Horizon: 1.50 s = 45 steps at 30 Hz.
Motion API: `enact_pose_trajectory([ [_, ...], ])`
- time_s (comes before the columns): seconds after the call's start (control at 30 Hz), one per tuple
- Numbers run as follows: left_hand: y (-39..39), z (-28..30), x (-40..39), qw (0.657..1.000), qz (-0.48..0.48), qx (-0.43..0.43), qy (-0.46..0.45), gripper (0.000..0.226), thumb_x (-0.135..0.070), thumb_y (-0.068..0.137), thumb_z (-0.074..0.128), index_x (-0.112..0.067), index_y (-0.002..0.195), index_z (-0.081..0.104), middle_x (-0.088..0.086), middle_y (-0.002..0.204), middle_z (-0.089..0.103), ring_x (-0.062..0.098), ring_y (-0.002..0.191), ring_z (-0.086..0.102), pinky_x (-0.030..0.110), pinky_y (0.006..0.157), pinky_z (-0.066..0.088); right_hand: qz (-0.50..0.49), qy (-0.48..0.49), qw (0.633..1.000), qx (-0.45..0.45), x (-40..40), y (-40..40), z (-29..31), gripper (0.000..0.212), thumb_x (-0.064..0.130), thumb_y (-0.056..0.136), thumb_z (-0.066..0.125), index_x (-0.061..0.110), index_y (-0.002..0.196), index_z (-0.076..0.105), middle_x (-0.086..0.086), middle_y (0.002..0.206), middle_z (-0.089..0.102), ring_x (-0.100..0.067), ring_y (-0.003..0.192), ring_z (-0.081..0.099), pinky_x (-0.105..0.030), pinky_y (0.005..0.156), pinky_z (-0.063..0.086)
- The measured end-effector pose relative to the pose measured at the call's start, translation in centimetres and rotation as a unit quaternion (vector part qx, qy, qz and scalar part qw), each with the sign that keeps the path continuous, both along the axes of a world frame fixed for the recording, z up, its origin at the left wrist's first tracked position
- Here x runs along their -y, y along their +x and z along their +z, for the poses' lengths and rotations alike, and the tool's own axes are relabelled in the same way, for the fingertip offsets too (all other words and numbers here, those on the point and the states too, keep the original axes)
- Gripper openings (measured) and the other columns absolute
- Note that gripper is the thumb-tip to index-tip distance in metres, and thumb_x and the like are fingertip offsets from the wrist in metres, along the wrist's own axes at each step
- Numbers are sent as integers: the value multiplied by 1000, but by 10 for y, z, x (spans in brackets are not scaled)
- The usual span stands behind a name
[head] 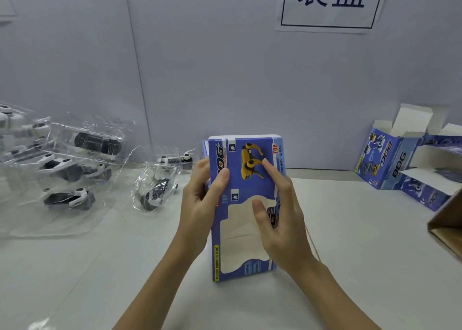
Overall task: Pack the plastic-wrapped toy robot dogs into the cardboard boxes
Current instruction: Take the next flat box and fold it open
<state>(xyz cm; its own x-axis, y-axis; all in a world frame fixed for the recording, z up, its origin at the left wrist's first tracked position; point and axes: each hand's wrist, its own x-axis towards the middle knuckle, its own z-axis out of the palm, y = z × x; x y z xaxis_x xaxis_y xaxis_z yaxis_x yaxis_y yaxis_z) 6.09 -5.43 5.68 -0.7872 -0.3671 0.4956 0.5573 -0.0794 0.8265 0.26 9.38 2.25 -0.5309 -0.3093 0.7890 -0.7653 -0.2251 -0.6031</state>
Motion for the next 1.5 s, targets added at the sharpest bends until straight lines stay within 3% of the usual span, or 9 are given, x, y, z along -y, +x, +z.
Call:
enact_pose_trajectory([
  [0.13, 0, -3, -1, 998, 38, -40, -21, 20, -47, 90, 64, -42, 103, 78, 13, 131, 61, 37, 117, 68, 28, 76, 61, -45, -15, 998, -35, -3, 3, -1, 50, 41, 106, 55, 24, 153, 47, 1, 147, 46, -33, 143, 43, -28, 77, 65],
  [0.37, -4, -7, 2, 996, 50, -70, 0, 57, -12, 89, 57, -38, 138, 43, 1, 145, 50, 30, 109, 72, 36, 77, 62, -134, -37, 990, -35, 1, 1, 8, 37, 42, 109, 47, 17, 121, 71, -11, 149, 47, -25, 145, 45, -8, 91, 49],
  [0.53, 0, -11, 2, 994, 66, -18, -89, 41, -48, 90, 61, -15, 116, 63, 0, 114, 68, 21, 101, 73, 26, 73, 58, -102, -45, 994, -18, 0, 3, 6, 38, 44, 109, 47, 16, 124, 67, -7, 143, 55, -22, 136, 53, -10, 83, 54],
  [0.73, -1, -12, 8, 995, 51, 6, -89, 44, -55, 81, 75, -35, 119, 63, 0, 116, 71, 27, 98, 76, 33, 71, 62, -77, -8, 997, 4, -7, -3, 8, 25, 39, 106, 52, 28, 126, 60, 6, 143, 52, -23, 140, 49, -20, 88, 56],
  [0.9, -5, -17, 22, 991, -5, 45, -125, 90, -55, 74, 83, -49, 148, 32, -12, 136, 65, 21, 114, 72, 35, 89, 61, -85, 3, 996, -1, -5, -2, 9, 35, 31, 106, 52, 37, 139, 54, 5, 153, 44, -23, 152, 32, -16, 87, 57],
  [1.03, -8, -16, 28, 988, 71, 3, -135, 89, -67, 64, 90, -39, 136, 45, -5, 129, 68, 20, 115, 71, 28, 83, 62, -122, 12, 992, 38, -7, -1, 9, 50, 31, 102, 59, 35, 149, 43, 5, 152, 48, -17, 142, 47, -12, 97, 50],
  [1.1, -9, -18, 31, 964, 138, -56, -219, 86, -52, 72, 92, -37, 142, 44, -3, 136, 60, 21, 124, 63, 28, 91, 58, -78, 14, 991, 107, -7, 2, 10, 57, 39, 102, 59, 36, 154, 35, 13, 145, 57, -13, 135, 55, -23, 104, 50],
  [1.3, -18, -35, 27, 773, 287, -110, -555, 78, -26, 69, 94, -30, 134, 51, 2, 148, 43, 26, 129, 48, 57, 94, 51, 20, 14, 964, 266, -2, 7, 13, 93, 47, 91, 72, 41, 161, 11, 4, 153, 48, -15, 136, 56, -50, 111, 50],
  [1.5, -17, -39, 19, 784, 261, -134, -548, 76, -56, 79, 85, -28, 134, 41, 9, 154, 38, 30, 132, 49, 50, 101, 47, 19, -93, 957, 272, -3, 6, 7, 85, 20, 87, 63, 44, 159, 23, 12, 142, 59, -16, 122, 67, -37, 83, 63],
])
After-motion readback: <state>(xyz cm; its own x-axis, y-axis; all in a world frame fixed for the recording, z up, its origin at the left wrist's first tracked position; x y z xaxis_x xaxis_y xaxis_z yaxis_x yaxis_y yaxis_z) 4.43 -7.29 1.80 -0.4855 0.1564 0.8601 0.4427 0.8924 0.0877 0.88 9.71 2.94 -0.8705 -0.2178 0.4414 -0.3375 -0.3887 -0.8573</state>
